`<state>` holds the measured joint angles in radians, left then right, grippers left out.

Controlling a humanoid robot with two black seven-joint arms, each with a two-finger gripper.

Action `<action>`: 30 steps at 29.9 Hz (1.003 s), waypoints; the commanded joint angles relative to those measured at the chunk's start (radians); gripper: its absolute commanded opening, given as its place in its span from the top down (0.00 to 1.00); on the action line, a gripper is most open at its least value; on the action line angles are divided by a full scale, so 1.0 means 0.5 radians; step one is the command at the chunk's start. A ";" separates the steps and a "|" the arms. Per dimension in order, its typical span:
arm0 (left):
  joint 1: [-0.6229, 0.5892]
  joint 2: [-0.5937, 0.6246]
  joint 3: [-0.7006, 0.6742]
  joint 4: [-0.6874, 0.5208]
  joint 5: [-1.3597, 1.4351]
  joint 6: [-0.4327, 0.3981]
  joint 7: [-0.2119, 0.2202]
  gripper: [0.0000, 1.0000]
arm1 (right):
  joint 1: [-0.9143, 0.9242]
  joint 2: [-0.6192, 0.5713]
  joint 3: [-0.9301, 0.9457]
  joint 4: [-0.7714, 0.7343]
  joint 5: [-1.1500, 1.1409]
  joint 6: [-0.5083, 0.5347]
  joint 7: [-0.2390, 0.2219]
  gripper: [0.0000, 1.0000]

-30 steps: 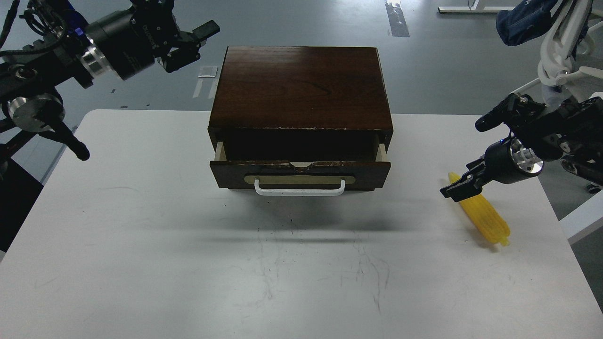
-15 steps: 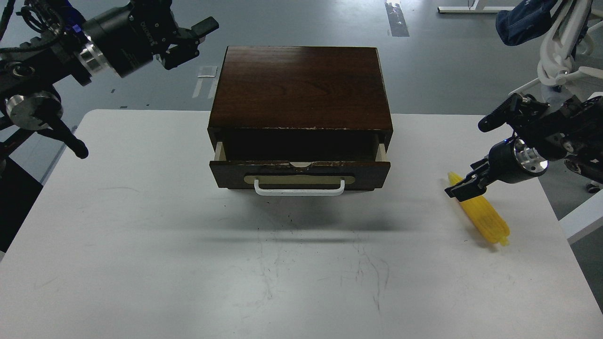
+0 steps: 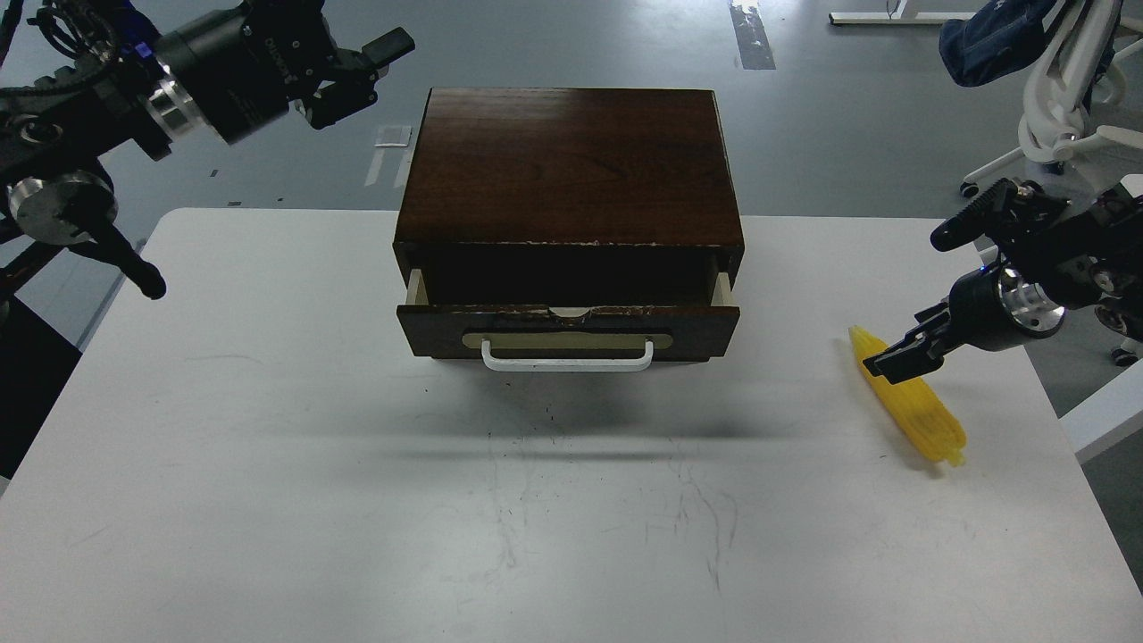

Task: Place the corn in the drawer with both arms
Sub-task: 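Lower the right gripper over the yellow corn cob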

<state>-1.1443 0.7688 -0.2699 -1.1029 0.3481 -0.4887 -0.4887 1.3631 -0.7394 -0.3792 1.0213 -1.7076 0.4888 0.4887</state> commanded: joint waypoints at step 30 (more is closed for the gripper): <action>0.021 -0.001 -0.040 0.009 0.006 0.000 0.000 0.01 | -0.103 0.531 -0.367 -0.625 -0.002 0.000 0.000 0.00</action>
<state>-1.1337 0.7670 -0.2902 -1.0982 0.3513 -0.4887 -0.4887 1.3251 -0.4849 -0.5628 0.7299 -1.7088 0.4888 0.4887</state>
